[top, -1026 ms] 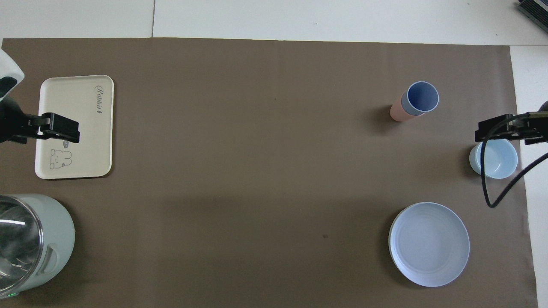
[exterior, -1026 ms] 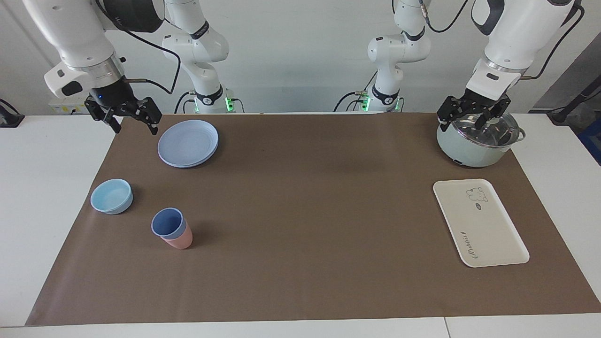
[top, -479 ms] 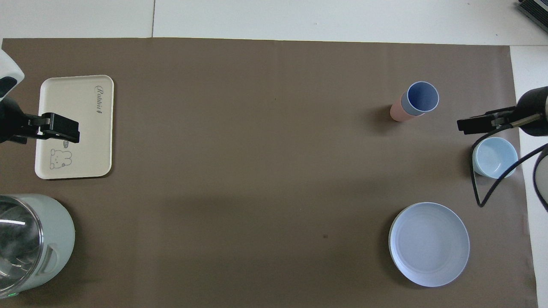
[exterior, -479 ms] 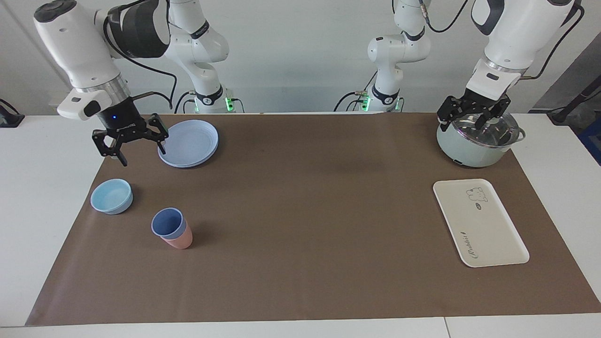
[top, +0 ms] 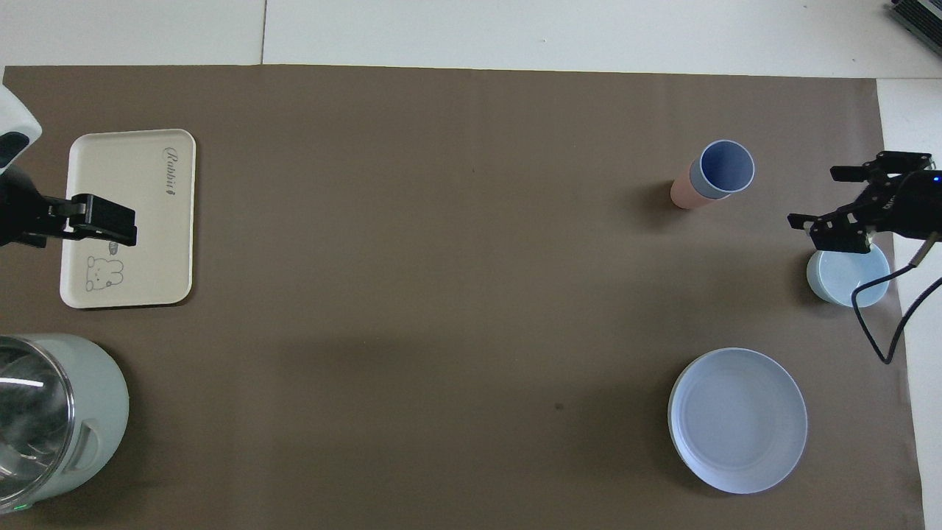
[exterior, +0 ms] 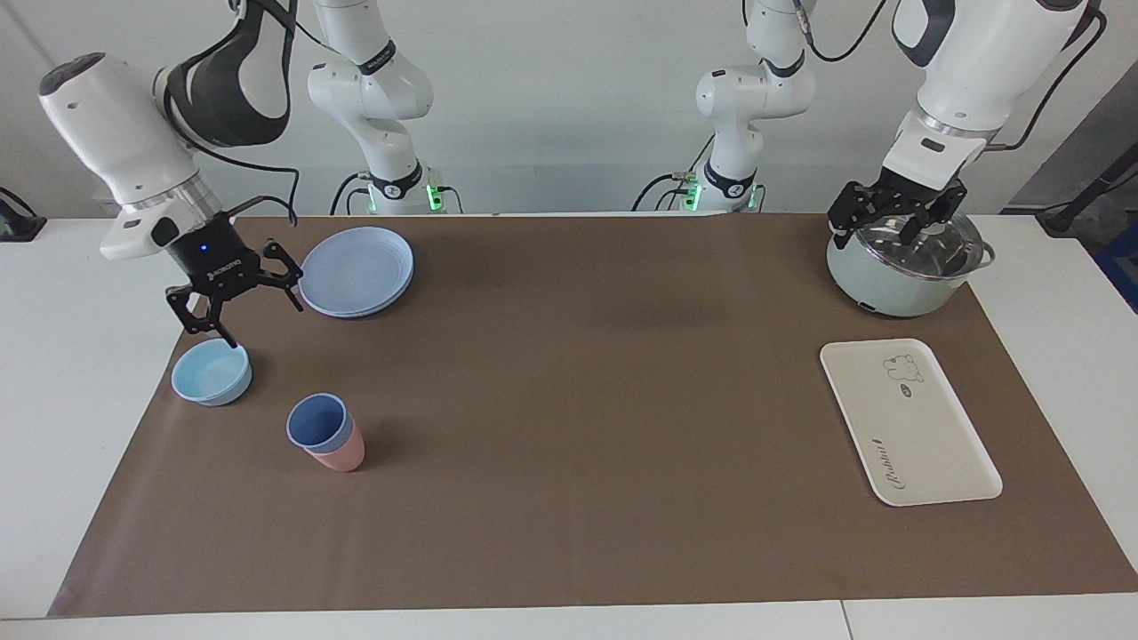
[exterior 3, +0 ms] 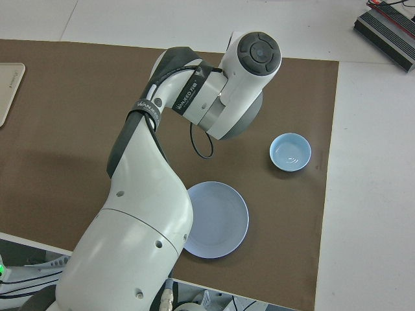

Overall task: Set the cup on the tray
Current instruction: 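Move the right gripper toward the nested pink and blue cups, then close the right gripper on the rim of the pink cup, then lift the nested cups with the right gripper while the left gripper reaches in, then bring the cups to the left gripper and grasp the blue cup, then pull the blue cup out with the left gripper while the right gripper holds, then carry the blue cup to the tray while the right gripper lowers the pink cup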

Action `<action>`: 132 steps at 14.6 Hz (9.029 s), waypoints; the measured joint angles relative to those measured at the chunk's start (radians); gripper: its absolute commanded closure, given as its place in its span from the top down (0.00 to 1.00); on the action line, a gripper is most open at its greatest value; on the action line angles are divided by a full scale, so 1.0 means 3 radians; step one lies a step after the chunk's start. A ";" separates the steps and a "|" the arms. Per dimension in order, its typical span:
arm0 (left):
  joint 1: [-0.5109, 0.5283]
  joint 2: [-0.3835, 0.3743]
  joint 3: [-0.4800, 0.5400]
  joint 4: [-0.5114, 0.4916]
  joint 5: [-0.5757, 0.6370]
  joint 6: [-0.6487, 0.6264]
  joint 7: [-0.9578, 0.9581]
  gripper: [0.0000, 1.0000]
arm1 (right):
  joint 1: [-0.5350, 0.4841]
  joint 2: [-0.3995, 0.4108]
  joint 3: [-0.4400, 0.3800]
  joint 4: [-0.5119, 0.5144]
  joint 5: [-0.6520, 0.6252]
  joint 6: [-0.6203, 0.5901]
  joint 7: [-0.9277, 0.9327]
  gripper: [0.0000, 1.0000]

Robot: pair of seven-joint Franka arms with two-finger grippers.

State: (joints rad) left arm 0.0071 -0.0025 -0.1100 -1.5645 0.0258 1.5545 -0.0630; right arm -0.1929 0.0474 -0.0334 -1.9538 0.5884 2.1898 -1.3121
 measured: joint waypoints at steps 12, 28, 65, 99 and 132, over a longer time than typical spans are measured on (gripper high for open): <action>0.0000 0.0000 0.0000 0.0000 0.0000 -0.0001 0.0000 1.00 | -0.0193 0.0822 -0.0005 -0.0151 0.2128 0.0035 -0.2120 1.00; -0.0005 0.0000 -0.0004 0.0000 0.0000 -0.0002 0.0000 1.00 | -0.0065 0.1210 0.0045 -0.0134 0.3086 -0.0091 -0.2833 1.00; -0.0470 0.0062 -0.0077 -0.0141 -0.1507 0.0740 -0.0845 0.98 | 0.0821 0.0411 0.0051 0.0372 0.0465 0.0373 -0.0292 0.00; -0.2115 0.1017 0.0014 -0.0187 -0.1962 0.3342 -0.2078 0.00 | 0.1671 0.0134 0.0063 0.0424 -0.1360 0.0127 0.0704 0.00; 0.1102 0.0426 0.0144 -0.1380 -0.1093 0.2760 0.1582 0.00 | 0.0133 0.1206 0.0013 0.0221 0.2833 0.0088 -0.2578 0.00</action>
State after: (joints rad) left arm 0.3376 0.1253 -0.0667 -1.9784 -0.3021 2.3824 0.4117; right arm -0.1529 0.4093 -0.0294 -1.8874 1.4384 2.2162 -2.0856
